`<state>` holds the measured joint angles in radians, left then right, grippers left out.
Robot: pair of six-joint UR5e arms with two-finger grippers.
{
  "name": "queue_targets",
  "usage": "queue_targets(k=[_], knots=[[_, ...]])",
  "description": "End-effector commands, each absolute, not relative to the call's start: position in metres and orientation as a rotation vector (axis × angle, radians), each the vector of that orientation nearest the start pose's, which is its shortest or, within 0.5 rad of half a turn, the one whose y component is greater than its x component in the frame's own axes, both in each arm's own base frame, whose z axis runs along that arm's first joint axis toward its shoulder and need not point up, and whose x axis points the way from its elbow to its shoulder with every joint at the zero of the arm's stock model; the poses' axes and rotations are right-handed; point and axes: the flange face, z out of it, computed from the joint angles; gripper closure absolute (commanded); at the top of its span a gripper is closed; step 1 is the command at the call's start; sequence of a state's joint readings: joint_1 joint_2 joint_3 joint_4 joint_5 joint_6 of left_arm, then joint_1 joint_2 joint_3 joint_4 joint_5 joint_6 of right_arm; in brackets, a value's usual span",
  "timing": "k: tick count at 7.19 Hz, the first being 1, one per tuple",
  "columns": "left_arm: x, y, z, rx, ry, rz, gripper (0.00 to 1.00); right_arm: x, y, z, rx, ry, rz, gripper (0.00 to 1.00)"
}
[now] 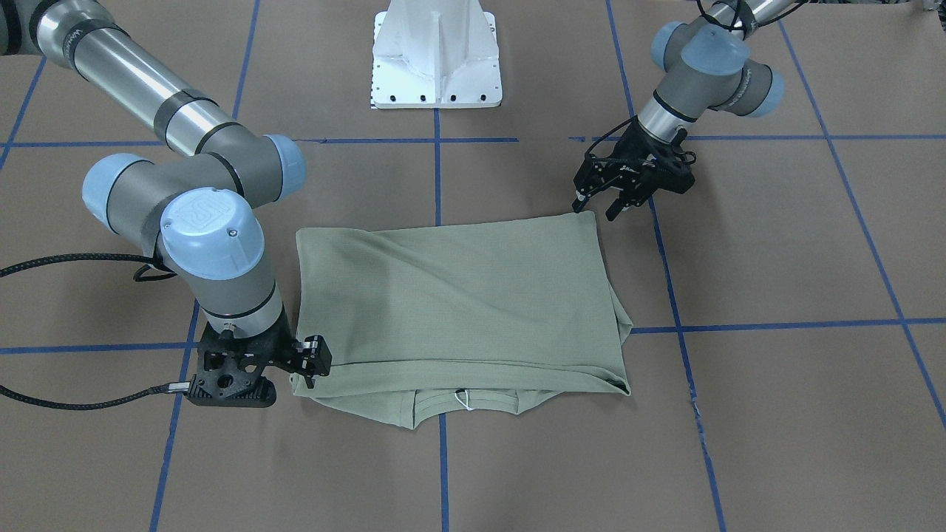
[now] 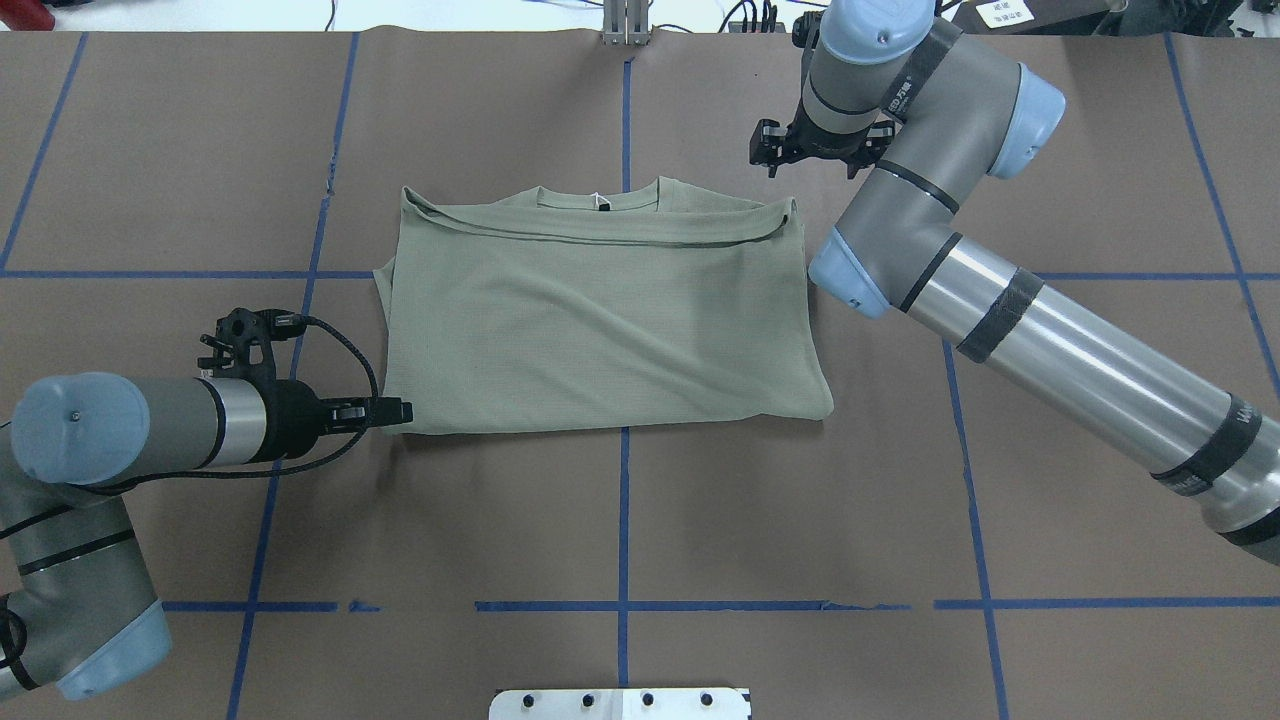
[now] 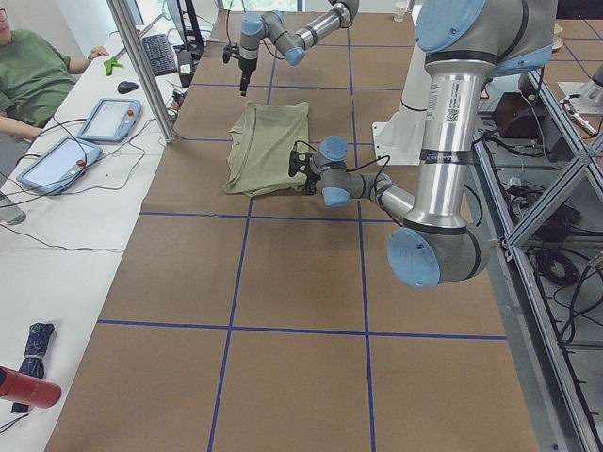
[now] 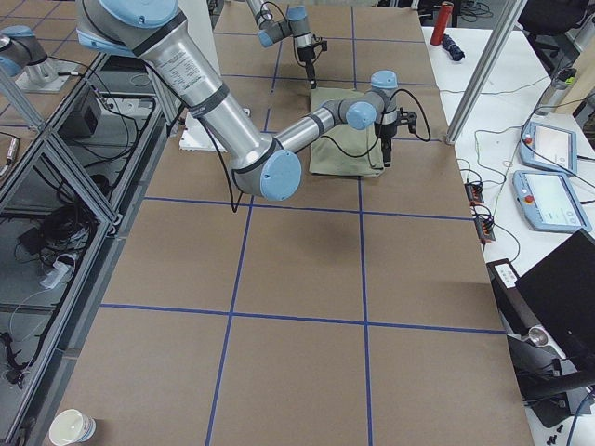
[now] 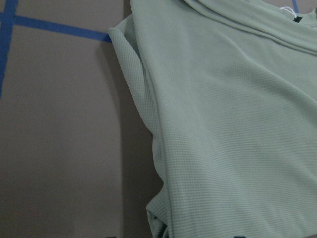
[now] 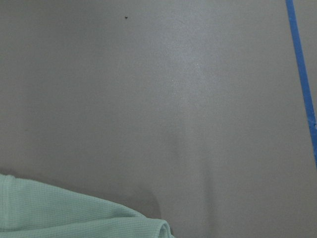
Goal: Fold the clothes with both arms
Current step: 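Grasp the folded shirt's side with the left gripper and drag it farther away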
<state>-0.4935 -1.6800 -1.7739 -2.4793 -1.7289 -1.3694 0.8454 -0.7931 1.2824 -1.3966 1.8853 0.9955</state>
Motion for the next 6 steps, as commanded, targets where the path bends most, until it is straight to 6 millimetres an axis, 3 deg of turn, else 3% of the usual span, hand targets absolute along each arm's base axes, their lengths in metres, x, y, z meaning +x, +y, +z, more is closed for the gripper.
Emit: queue_targets(k=[1, 2, 3, 4, 5, 6], knots=[[0.4431, -0.362, 0.3999, 0.276, 1.202, -0.154, 0.32, -0.4416, -0.6523, 0.2953, 0.199, -0.696, 0.154, 0.0], [0.4516, -0.3662, 0.4017, 0.272, 1.196, -0.155, 0.37, -0.4417, -0.6525, 0.2941, 0.199, -0.697, 0.155, 0.0], [0.452, -0.3662, 0.4028, 0.271, 1.197, -0.153, 0.51, -0.4417, -0.6525, 0.2941, 0.2, -0.697, 0.154, 0.0], [0.452, -0.3662, 0.4028, 0.271, 1.197, -0.153, 0.82, -0.4419, -0.6526, 0.2929, 0.201, -0.698, 0.153, 0.0], [0.4517, -0.3659, 0.4035, 0.27, 1.197, -0.152, 1.0, -0.4428, -0.6521, 0.2929, 0.202, -0.698, 0.152, 0.0], [0.4499, -0.3659, 0.4053, 0.271, 1.193, -0.151, 1.0, -0.4436, -0.6513, 0.2941, 0.2, -0.697, 0.151, 0.0]])
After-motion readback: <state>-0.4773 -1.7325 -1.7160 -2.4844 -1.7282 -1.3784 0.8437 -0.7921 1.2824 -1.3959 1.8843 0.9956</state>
